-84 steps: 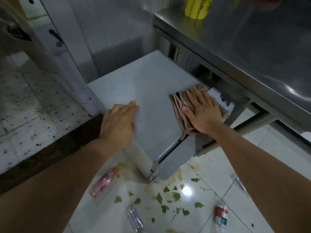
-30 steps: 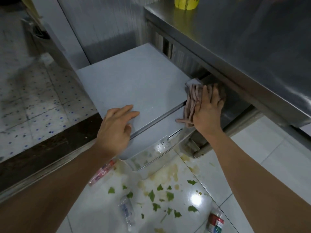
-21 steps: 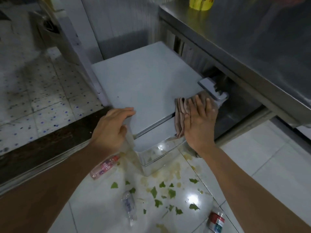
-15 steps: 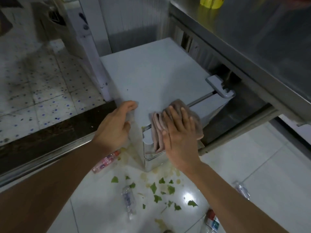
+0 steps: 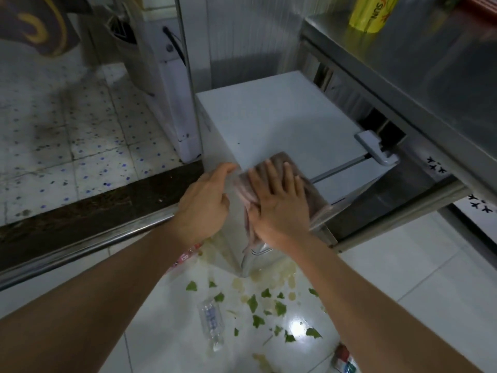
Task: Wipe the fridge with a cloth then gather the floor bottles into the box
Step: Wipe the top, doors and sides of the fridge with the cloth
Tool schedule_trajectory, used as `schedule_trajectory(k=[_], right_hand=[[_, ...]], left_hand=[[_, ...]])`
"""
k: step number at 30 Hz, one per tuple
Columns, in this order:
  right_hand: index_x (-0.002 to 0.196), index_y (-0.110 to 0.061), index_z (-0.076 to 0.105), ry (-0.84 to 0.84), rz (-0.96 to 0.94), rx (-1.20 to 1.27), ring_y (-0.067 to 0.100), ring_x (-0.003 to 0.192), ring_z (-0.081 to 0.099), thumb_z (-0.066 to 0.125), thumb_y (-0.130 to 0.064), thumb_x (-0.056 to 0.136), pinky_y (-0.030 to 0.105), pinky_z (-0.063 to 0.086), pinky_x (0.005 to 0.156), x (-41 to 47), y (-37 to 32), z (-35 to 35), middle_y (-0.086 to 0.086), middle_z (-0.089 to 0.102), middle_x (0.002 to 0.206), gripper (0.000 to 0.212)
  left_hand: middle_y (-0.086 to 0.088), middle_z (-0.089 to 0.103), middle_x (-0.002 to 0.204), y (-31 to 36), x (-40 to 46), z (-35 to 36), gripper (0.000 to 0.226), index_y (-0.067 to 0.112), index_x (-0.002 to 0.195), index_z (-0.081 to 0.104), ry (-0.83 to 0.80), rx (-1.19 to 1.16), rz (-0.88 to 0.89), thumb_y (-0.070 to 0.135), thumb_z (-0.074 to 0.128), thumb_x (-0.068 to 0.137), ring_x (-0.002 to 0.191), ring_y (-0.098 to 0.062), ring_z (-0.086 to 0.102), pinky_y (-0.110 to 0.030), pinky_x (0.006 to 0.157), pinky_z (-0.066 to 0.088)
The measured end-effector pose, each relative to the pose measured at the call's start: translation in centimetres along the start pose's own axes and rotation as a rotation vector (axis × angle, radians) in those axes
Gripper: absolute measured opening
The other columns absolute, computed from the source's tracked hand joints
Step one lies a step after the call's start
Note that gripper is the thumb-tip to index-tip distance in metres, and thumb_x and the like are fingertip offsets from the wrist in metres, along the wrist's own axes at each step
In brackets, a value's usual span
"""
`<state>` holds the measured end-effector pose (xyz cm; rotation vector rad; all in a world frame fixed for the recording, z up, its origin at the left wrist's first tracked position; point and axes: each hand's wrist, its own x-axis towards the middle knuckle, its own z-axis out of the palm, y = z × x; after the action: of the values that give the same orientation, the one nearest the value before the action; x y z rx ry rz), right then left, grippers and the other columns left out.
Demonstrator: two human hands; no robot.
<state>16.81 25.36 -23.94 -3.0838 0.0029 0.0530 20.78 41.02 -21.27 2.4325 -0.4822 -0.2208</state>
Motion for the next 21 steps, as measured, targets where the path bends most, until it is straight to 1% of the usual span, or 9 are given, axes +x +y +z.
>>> schedule_trajectory(k=[2,3,5,7,10,13,15,18,21], right_hand=[[0.149,-0.029,0.02,0.022,-0.087,-0.027,0.035,0.146,-0.003,0.036,-0.039,0.091,0.048,0.002,0.119,-0.9,-0.9,0.2,0.003,0.005,0.16,0.061],[0.148,-0.025,0.027,0.044,-0.121,-0.037,0.034,0.146,0.002,0.043,-0.033,0.089,0.048,0.006,0.119,-1.5,-0.9,0.3,0.003,0.01,0.16,0.061],[0.146,-0.02,0.036,0.109,-0.166,-0.017,0.033,0.146,0.013,0.045,-0.028,0.087,0.047,0.015,0.118,-2.8,0.0,0.5,0.003,0.02,0.158,0.06],[0.144,-0.02,0.038,0.156,-0.2,0.025,0.03,0.144,0.02,0.043,-0.032,0.09,0.045,0.018,0.117,-4.0,1.5,1.0,0.004,0.027,0.156,0.056],[0.146,-0.023,0.031,0.163,-0.208,0.044,0.028,0.144,0.02,0.024,-0.051,0.097,0.042,0.011,0.118,-4.7,4.6,1.5,0.004,0.027,0.155,0.057],[0.145,-0.021,0.033,0.17,-0.176,0.029,0.027,0.142,0.025,0.014,-0.054,0.096,0.038,0.006,0.116,-3.9,8.1,1.4,0.005,0.032,0.153,0.063],[0.146,-0.02,0.032,0.172,-0.157,0.025,0.027,0.143,0.024,0.008,-0.054,0.096,0.042,0.01,0.117,-3.1,10.7,1.4,0.006,0.031,0.153,0.065],[0.147,-0.014,0.03,0.209,-0.065,0.066,0.028,0.144,0.021,0.001,-0.055,0.095,0.051,0.018,0.116,-1.7,15.7,1.1,0.011,0.027,0.154,0.073],[0.147,-0.009,0.029,0.257,0.009,0.116,0.029,0.144,0.02,0.004,-0.055,0.091,0.051,0.017,0.116,-0.7,19.5,0.8,0.014,0.026,0.155,0.077]], left_hand=[[-0.007,0.047,0.137,-0.3,-0.3,-0.1,0.063,0.029,0.142,0.026,-0.016,-0.026,-0.022,0.004,0.048,0.089,0.124,-0.025,0.047,-0.046,0.102,0.041],[-0.007,0.046,0.138,-0.3,-0.4,-0.1,0.064,0.03,0.143,0.023,-0.023,-0.033,-0.024,0.005,0.048,0.089,0.125,-0.024,0.047,-0.046,0.102,0.041],[-0.007,0.044,0.14,-0.2,-0.5,-0.1,0.064,0.031,0.144,0.021,-0.023,-0.026,-0.022,0.007,0.048,0.09,0.125,-0.024,0.046,-0.045,0.103,0.041],[-0.007,0.044,0.14,0.1,-0.7,0.1,0.063,0.03,0.143,0.022,-0.011,-0.022,-0.014,0.007,0.048,0.09,0.126,-0.024,0.046,-0.045,0.103,0.04],[-0.008,0.044,0.141,1.0,-1.0,0.8,0.063,0.026,0.142,0.027,0.013,-0.022,0.021,0.004,0.049,0.088,0.129,-0.025,0.043,-0.038,0.107,0.037],[-0.008,0.047,0.135,2.4,-1.6,2.1,0.059,0.024,0.14,0.032,0.058,0.001,0.056,0.005,0.05,0.088,0.124,-0.025,0.046,-0.036,0.106,0.036],[-0.006,0.05,0.13,3.6,-1.9,3.4,0.052,0.025,0.137,0.039,0.085,-0.012,0.071,0.007,0.051,0.089,0.12,-0.023,0.048,-0.039,0.105,0.037],[0.001,0.054,0.127,4.9,-2.1,5.5,0.037,0.02,0.125,0.055,0.174,-0.024,0.121,0.01,0.052,0.09,0.121,-0.017,0.046,-0.039,0.105,0.035],[0.004,0.055,0.131,5.3,-2.2,7.5,0.026,0.015,0.112,0.066,0.265,-0.014,0.108,0.01,0.053,0.09,0.125,-0.015,0.042,-0.042,0.104,0.035]])
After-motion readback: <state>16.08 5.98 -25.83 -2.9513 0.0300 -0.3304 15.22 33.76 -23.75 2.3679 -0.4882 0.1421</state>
